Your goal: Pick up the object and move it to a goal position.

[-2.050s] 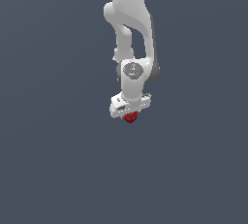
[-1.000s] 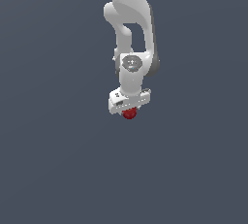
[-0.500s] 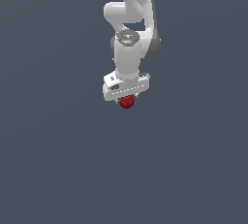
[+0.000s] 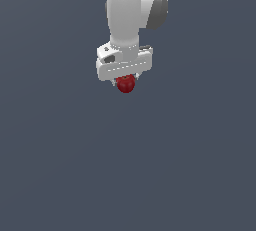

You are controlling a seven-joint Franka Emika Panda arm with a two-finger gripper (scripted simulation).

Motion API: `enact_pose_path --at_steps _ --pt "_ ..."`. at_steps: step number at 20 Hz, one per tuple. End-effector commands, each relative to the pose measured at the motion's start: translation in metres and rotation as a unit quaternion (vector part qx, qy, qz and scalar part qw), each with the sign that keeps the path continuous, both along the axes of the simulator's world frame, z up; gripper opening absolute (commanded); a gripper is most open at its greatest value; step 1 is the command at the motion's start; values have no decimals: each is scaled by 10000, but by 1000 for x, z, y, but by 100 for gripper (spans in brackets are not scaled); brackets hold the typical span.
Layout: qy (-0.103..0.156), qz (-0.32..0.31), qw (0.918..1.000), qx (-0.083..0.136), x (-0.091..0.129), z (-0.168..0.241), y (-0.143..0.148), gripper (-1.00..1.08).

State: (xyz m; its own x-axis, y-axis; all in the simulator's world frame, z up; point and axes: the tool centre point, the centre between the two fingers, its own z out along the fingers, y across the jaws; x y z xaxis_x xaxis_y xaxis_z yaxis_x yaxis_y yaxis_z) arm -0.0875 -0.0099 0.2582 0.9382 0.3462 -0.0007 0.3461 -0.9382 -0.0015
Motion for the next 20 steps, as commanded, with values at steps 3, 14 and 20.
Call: enact_pose_path --at_steps 3,14,20 --pt "-7 2 10000 2 -7 45 -9 -100" --pt "-6 0 10000 -3 -16 110 -22 -100" --pt "-6 0 10000 -3 -16 119 -24 -100"
